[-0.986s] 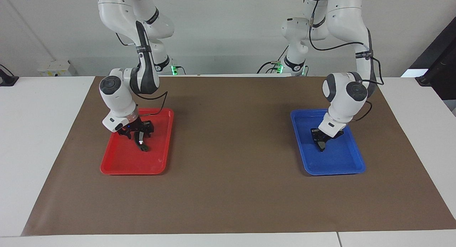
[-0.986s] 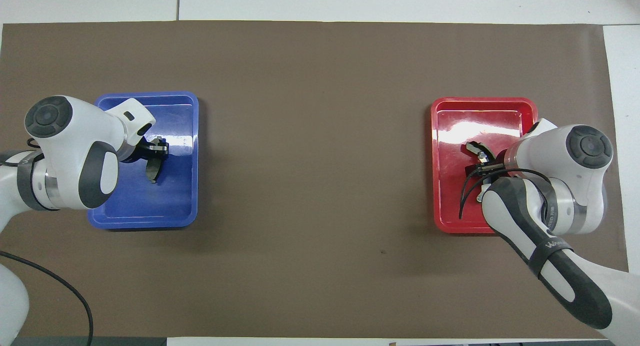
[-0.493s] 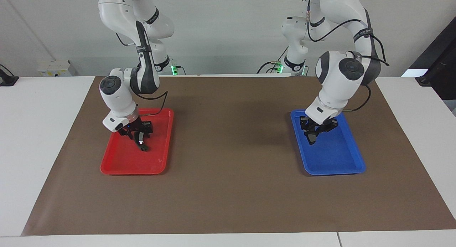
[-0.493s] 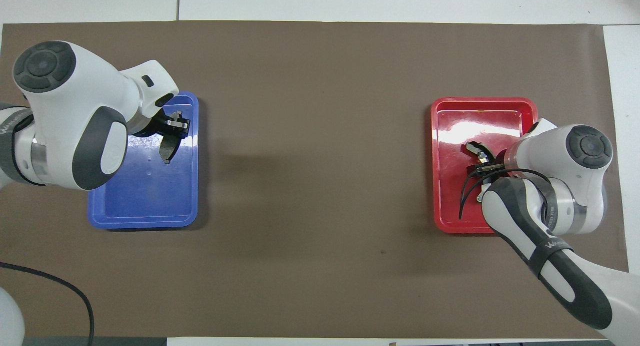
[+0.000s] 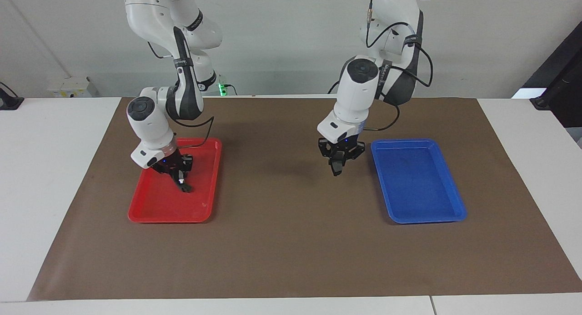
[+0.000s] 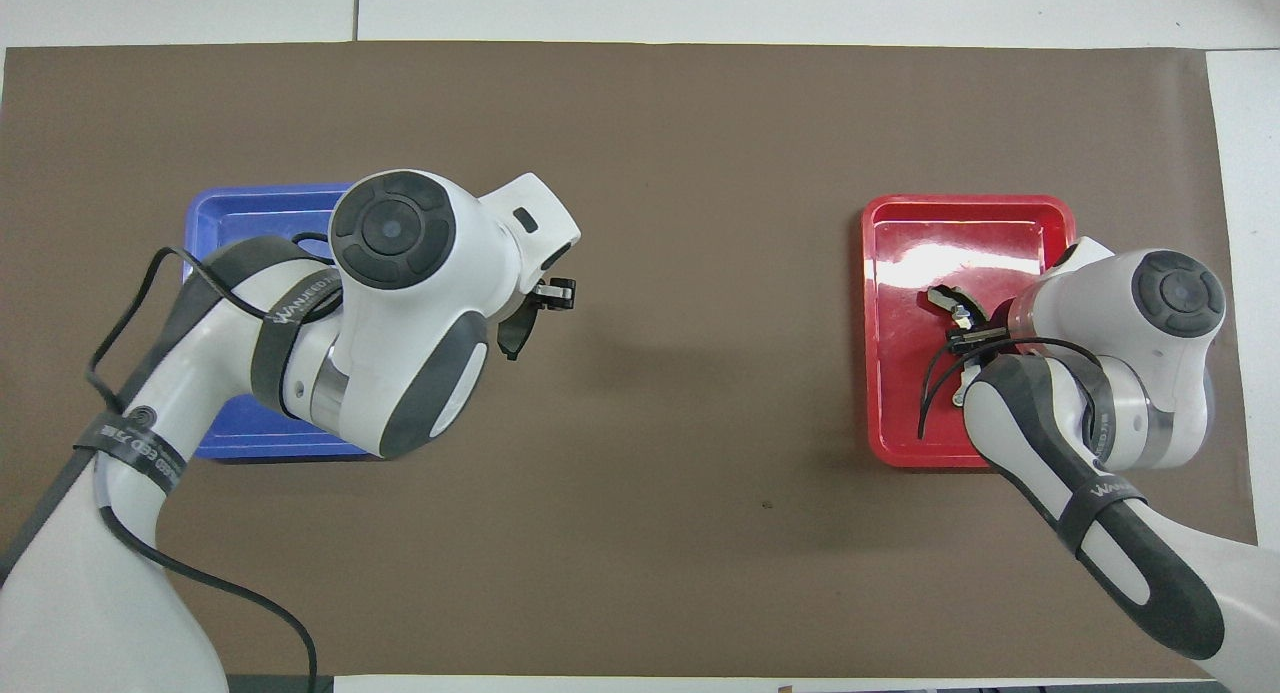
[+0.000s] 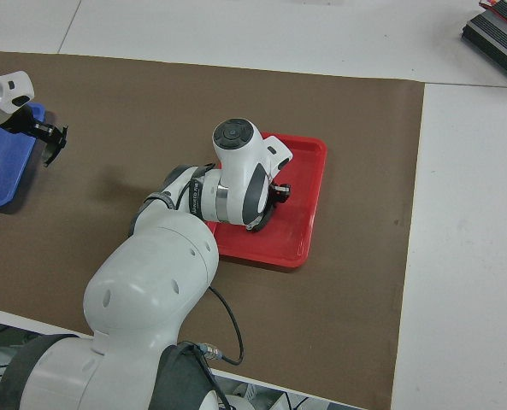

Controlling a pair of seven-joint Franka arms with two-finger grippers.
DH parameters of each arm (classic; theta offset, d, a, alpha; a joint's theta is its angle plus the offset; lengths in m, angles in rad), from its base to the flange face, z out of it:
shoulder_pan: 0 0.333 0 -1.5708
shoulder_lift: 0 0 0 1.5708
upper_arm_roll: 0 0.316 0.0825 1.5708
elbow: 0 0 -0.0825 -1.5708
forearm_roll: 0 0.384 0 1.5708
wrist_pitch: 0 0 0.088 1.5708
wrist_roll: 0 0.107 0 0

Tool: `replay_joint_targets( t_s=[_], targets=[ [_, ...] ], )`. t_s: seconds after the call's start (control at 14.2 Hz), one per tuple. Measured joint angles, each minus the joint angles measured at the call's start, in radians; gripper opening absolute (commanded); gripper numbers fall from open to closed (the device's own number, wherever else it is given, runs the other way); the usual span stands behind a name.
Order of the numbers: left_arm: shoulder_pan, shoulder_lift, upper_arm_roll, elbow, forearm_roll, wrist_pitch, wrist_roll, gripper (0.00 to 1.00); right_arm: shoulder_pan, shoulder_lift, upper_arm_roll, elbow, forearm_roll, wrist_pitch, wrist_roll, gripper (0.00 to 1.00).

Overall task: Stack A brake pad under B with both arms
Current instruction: 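Place the pad with the left gripper while the right gripper lifts the shoe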

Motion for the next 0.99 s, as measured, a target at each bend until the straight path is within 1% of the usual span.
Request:
replay_joint_targets(
  t_s=[0.14,0.28,0.49,0.63,0.77,0.85,0.92,0.99],
  targets=[
    [-0.032,0.016,0.001,-0.022,0.0,0.044,-0.006,0.05,0.0,0.0,0.0,0.018,0.0,-0.035,-0.007,0.0],
    [-0.043,0.048,0.001,-0.038,0.0,0.082,-0.017,0.05,0.001,-0.001,0.001,0.066,0.0,-0.114,-0.022,0.0],
    [-0.08,0.113,0.0,-0.042,0.0,0.157,-0.147,0.05,0.003,-0.011,0.011,0.173,0.0,-0.258,-0.026,0.0],
    [-0.11,0.146,0.0,-0.041,-0.003,0.2,-0.236,0.06,0.005,-0.018,0.015,0.236,0.001,-0.326,-0.026,0.0],
    [-0.118,0.167,0.0,-0.041,-0.022,0.226,-0.271,0.28,0.005,-0.02,0.023,0.264,0.001,-0.349,-0.026,0.0],
    [-0.118,0.174,0.002,-0.041,-0.03,0.231,-0.273,0.34,0.005,-0.02,0.028,0.265,0.002,-0.35,-0.026,0.0],
    [-0.118,0.177,0.004,-0.041,-0.034,0.231,-0.275,0.56,0.005,-0.019,0.032,0.265,0.002,-0.35,-0.026,0.0],
    [-0.115,0.177,0.006,-0.04,-0.037,0.23,-0.276,1.0,0.005,-0.018,0.034,0.265,0.002,-0.35,-0.026,0.0]
  ],
)
